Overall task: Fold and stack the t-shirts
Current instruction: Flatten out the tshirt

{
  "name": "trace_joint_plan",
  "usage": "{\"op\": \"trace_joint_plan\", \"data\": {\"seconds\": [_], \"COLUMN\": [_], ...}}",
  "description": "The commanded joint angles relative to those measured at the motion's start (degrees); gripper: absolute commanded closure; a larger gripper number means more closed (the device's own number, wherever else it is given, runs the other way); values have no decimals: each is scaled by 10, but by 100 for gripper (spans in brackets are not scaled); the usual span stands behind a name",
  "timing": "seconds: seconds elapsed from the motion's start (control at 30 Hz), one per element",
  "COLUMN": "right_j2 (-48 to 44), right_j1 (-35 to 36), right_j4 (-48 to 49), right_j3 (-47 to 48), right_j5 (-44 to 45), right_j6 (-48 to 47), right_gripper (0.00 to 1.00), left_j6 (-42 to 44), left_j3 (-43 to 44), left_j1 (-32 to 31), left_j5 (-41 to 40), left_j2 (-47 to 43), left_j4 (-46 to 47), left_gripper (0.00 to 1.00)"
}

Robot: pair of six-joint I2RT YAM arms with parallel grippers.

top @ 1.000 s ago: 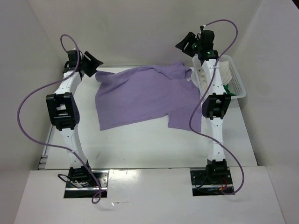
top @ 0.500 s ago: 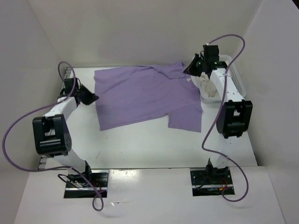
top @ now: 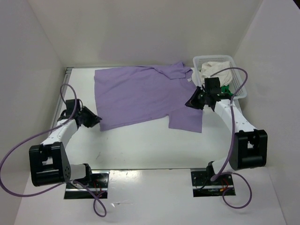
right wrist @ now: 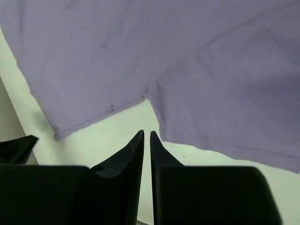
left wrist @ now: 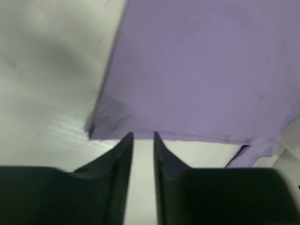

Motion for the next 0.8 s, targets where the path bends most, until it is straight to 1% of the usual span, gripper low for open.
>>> {"op": "trace_joint_plan", "data": {"seconds": [0.0,0.03,0.07,0.13,0.3,0.33,0.43,0.57,0.6,0.67,0.77], "right_j2": [-46,-46,-46,-52,-74,-74,-79,-86,-86,-91,-91], "right_j1": [1,1,1,1,1,1,1,1,1,1,1], "right_j4": [21,21,15,15,4,4,4,4,4,4,4], "right_j3": [-35,-41,-41,-46,-58,-64,-69,-69,-69,-69,-69], "right_j5": [19,19,19,14,19,19,3,-2,-2,-2,-2], "right_j6": [14,14,14,14,8,8,8,8,8,8,8], "right_gripper": [85,85,85,84,81,81,81,81,80,80,80], "left_j6": [-54,-63,-88,-110,-161,-169,-199,-228,-228,-235,-247], "left_j3": [-59,-70,-86,-98,-127,-139,-151,-144,-144,-137,-132], "left_j1": [-2,-2,-2,-2,-2,-2,-2,-2,-2,-2,-2], "left_j5": [9,9,9,4,-7,-12,-24,-37,-47,-47,-52], "left_j2": [10,10,10,10,-6,-6,6,17,17,29,43], "left_j4": [-26,-8,-3,6,12,22,63,74,85,92,117], "left_gripper": [64,60,54,47,44,41,41,59,65,71,72]}}
